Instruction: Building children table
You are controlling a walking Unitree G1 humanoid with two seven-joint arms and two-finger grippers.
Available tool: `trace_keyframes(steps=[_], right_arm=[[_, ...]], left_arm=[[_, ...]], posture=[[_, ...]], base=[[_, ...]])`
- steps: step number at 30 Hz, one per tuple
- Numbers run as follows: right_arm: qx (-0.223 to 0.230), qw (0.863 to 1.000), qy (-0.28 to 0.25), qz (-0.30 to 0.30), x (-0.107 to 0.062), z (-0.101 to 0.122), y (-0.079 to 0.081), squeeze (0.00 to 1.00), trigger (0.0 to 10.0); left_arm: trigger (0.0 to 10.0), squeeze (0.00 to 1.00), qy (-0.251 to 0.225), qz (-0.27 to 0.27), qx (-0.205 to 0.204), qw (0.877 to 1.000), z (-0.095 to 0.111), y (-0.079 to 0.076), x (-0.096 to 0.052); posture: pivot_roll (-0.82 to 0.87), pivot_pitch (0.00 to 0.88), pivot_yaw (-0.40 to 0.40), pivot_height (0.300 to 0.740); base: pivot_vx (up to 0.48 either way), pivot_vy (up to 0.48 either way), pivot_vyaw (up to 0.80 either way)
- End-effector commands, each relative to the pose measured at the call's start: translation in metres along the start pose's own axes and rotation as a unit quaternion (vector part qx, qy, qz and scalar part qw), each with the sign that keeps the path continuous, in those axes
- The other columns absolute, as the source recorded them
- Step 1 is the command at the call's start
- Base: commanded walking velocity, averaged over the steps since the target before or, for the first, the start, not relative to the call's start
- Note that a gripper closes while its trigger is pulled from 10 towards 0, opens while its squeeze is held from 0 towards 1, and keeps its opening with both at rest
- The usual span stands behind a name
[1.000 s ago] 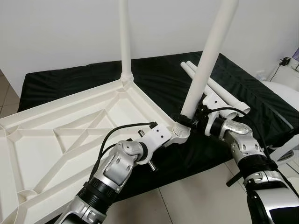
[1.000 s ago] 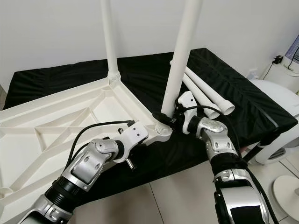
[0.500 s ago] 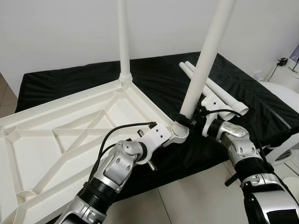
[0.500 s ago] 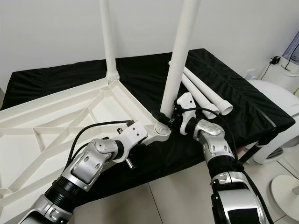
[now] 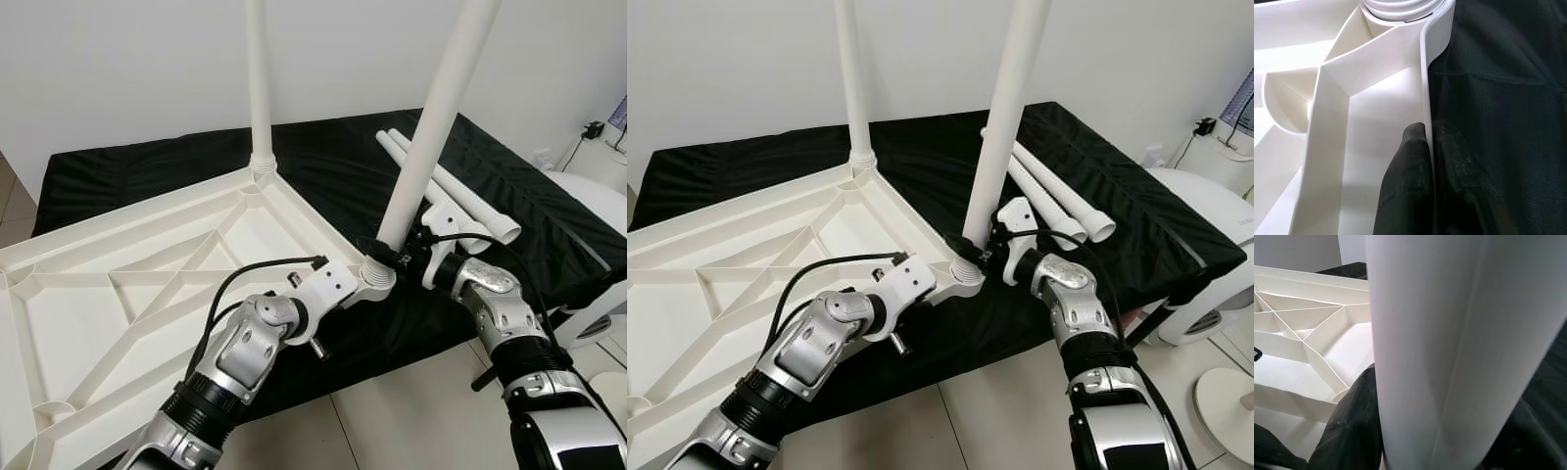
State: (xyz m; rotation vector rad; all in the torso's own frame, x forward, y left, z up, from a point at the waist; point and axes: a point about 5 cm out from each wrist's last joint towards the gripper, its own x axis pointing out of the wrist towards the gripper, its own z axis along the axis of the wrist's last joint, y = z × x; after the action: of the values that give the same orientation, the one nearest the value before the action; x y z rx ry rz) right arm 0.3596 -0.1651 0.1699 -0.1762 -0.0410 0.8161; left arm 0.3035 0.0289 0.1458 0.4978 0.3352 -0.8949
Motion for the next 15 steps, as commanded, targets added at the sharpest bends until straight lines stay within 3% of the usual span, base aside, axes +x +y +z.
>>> trace_keyframes(steps=[1, 6, 11, 15], right_arm=[[0.05, 0.992, 0.116, -0.02, -0.015, -0.054, 0.01, 0.0, 10.0], [0.048, 0.993, 0.108, -0.01, -0.013, -0.052, 0.012, 0.0, 10.0], [0.074, 0.997, 0.031, -0.019, -0.017, -0.042, 0.012, 0.0, 10.0], [0.099, 0.995, 0.011, -0.027, -0.02, -0.04, 0.01, 0.0, 10.0]], left_arm=[[10.0, 0.0, -0.037, 0.05, 0.016, 0.998, 0.016, 0.007, -0.008], [10.0, 0.0, -0.037, 0.05, 0.016, 0.998, 0.016, 0.007, -0.008], [10.0, 0.0, -0.039, 0.05, 0.018, 0.998, 0.018, 0.006, -0.009], [10.0, 0.0, -0.039, 0.049, 0.019, 0.998, 0.017, 0.006, -0.009]], posture=[[-0.07, 0.089, -0.001, 0.74], [-0.07, 0.087, -0.002, 0.74], [-0.06, 0.077, -0.001, 0.74], [-0.07, 0.074, 0.001, 0.74]], base=[[0.0, 0.0, 0.0], [0.0, 0.0, 0.0], [0.0, 0.0, 0.0], [0.0, 0.0, 0.0]])
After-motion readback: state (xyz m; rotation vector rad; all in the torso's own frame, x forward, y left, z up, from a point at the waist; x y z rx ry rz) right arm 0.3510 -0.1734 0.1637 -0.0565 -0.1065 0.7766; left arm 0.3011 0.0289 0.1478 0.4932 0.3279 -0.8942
